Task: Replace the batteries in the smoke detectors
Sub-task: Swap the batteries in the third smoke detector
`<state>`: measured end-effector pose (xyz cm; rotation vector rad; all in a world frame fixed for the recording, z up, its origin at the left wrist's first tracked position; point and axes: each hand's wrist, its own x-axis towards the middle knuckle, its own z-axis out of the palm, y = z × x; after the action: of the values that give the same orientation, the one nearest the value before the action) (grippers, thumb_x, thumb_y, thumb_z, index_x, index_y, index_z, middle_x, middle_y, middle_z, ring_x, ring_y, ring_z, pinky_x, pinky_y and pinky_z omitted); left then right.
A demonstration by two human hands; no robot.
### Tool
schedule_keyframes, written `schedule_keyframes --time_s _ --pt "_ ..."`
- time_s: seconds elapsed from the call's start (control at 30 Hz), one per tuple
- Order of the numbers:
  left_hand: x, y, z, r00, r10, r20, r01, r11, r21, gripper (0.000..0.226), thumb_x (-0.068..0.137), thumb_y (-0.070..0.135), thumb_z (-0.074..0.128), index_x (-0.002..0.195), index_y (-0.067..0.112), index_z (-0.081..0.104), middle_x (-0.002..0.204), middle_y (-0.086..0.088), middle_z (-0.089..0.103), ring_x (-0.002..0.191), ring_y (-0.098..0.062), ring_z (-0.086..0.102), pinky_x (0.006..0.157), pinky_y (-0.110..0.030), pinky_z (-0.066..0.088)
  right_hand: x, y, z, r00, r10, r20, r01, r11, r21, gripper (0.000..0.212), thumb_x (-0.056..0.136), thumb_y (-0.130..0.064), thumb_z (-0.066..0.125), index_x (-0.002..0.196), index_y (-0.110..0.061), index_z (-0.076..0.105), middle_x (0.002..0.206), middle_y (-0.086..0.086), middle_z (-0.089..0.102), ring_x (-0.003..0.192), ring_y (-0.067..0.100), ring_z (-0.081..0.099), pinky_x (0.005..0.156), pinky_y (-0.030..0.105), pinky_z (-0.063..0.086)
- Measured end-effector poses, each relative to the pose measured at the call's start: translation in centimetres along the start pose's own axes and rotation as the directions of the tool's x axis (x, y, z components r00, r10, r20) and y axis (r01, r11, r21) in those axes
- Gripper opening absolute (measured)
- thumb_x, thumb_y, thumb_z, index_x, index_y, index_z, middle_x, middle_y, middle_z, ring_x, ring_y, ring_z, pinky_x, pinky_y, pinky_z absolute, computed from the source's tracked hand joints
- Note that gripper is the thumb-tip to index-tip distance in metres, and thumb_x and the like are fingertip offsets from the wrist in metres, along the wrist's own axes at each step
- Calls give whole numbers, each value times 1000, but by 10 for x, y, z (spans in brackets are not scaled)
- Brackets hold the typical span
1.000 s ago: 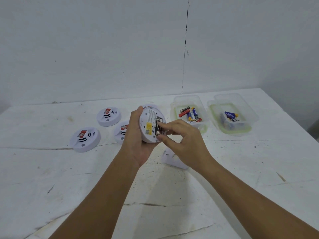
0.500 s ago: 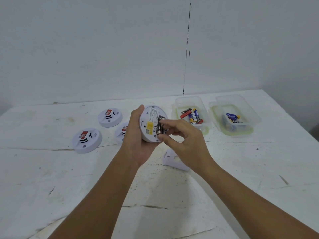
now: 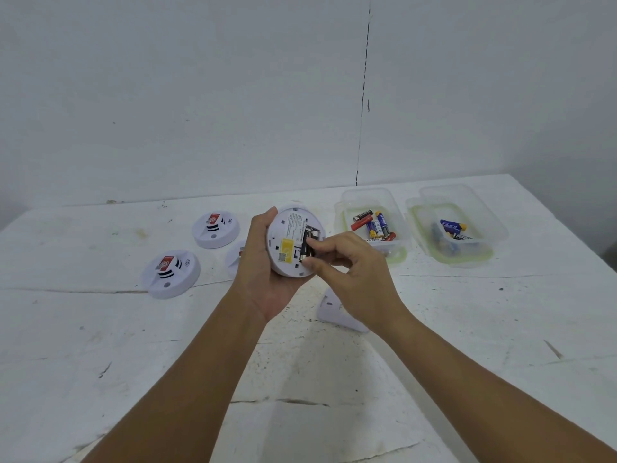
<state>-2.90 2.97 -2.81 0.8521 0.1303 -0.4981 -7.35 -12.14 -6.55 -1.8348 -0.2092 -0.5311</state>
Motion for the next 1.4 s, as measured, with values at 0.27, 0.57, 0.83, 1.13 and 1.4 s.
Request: schedule_keyframes --time_s 0.27,0.57,0.83,1.13,1.4 --pt "2 3 -6 999 -9 38 7 999 42 58 96 53 55 133 10 68 123 -18 68 109 -33 64 89 -43 55 3 -8 3 981 191 34 -193 970 144 25 82 -13 88 102 -19 76 91 -10 73 83 8 69 82 28 60" --pt "2 3 -8 1000 -13 -6 14 986 165 48 93 45 62 128 13 71 115 -14 71 108 -33 64 108 -54 47 19 -10 -1 800 589 120 -601 782 167 70 59 -28 102 104 -28 49 93 -2 49 81 15 50 75 35 48" --pt "0 -3 -16 997 12 -74 9 961 275 37 100 45 55 115 18 74 103 -10 73 102 -27 65 106 -53 49 6 1 -2 821 550 153 -558 830 8 53 75 -41 92 107 -22 54 79 -4 48 59 6 43 46 16 37" --pt "-2 -9 -27 992 26 -121 -6 987 161 36 100 44 60 117 15 71 92 -10 73 97 -30 64 99 -48 53 1 0 -38 809 458 368 -161 775 -611 47 79 -55 84 115 -32 62 107 -10 58 94 10 58 75 27 46" --pt "-4 -11 -28 991 22 -135 -4 991 133 35 100 43 59 116 14 71 95 -12 74 97 -31 65 105 -51 52 -12 13 -38 782 463 418 -53 717 -695 56 80 -53 83 131 -44 61 117 -6 50 112 14 47 95 33 45"
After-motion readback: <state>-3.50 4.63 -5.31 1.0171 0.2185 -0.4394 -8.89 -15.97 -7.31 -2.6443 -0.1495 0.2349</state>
